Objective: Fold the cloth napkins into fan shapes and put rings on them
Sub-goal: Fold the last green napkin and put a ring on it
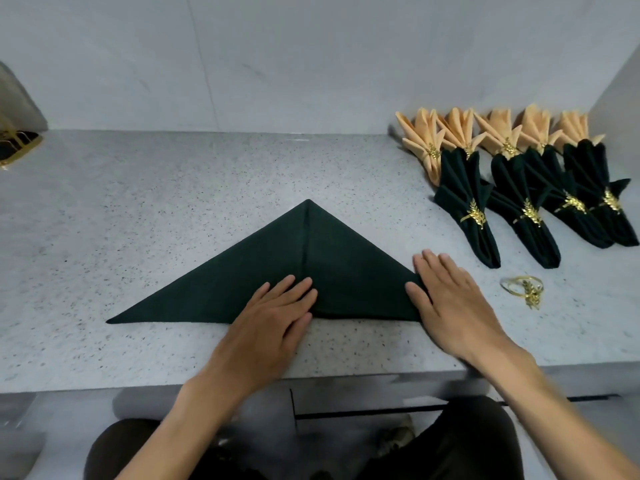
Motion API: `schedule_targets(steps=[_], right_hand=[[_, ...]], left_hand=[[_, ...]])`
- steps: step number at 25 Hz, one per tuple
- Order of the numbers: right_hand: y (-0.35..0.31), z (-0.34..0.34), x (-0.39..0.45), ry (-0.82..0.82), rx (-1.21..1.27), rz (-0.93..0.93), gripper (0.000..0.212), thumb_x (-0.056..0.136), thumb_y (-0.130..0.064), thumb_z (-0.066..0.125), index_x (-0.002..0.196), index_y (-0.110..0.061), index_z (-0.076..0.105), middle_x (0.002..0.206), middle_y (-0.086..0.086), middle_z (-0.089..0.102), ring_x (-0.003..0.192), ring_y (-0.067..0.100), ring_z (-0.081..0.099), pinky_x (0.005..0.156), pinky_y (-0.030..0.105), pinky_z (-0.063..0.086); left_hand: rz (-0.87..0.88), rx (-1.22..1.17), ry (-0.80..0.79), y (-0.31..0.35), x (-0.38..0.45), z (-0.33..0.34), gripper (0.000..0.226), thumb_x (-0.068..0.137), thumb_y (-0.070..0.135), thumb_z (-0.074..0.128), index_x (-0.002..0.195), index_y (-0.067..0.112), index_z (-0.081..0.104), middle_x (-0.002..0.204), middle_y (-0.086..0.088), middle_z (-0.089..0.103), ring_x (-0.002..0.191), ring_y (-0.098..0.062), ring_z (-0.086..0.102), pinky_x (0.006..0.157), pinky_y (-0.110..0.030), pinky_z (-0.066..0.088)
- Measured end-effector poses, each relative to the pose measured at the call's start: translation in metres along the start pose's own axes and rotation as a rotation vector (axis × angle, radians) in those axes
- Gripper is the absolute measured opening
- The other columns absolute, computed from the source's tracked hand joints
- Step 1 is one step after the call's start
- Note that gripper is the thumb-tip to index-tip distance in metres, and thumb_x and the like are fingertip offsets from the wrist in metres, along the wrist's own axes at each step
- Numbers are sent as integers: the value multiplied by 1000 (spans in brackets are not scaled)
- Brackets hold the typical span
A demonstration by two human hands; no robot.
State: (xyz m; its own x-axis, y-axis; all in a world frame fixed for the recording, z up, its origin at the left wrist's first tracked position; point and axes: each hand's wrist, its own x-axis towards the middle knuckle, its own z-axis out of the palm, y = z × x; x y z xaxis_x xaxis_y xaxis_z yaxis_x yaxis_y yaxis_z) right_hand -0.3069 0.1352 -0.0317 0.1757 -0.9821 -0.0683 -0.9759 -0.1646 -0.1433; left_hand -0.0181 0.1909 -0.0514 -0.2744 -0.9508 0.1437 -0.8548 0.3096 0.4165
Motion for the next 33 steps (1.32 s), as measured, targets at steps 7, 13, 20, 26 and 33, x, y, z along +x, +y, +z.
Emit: schedule_targets(steps=[7,13,20,26,33], right_hand=[[-91,0,-2,235,562,-426,23,100,-20,49,117,-21,65,113,-11,65,106,4,57,97,20,44],[-113,13,6,182,699,-314,8,95,-28,60,93,-26,68,90,-15,61,87,3,57,79,25,47],[-115,25,1,270,520,-412,15,89,-18,67,95,-31,73,99,-22,57,91,5,51,84,27,43],[-118,27,-1,302,442,-436,21,88,-19,61,96,-31,76,91,-22,55,83,5,46,77,32,43],[-118,25,-1,273,482,-390,24,85,-21,57,92,-34,77,87,-24,59,81,5,48,78,33,44]], left_hand=[[-6,-32,75,42,-7,14,55,100,40,20,147,25,42,157,8,32,147,-8,16,123,-35,11],[-72,-546,291,38,-15,-20,28,89,13,56,112,26,62,134,17,52,131,-4,45,107,-22,36],[-145,-312,22,-81,-8,-102,41,95,2,56,96,40,73,108,13,69,107,-5,61,99,-39,49],[-85,-414,-247,-117,-2,-110,57,82,-14,62,102,38,75,123,18,65,126,-8,51,112,-41,36],[-58,-460,-401,-117,9,-119,58,83,-13,63,105,39,75,130,20,60,130,-3,46,114,-36,32]])
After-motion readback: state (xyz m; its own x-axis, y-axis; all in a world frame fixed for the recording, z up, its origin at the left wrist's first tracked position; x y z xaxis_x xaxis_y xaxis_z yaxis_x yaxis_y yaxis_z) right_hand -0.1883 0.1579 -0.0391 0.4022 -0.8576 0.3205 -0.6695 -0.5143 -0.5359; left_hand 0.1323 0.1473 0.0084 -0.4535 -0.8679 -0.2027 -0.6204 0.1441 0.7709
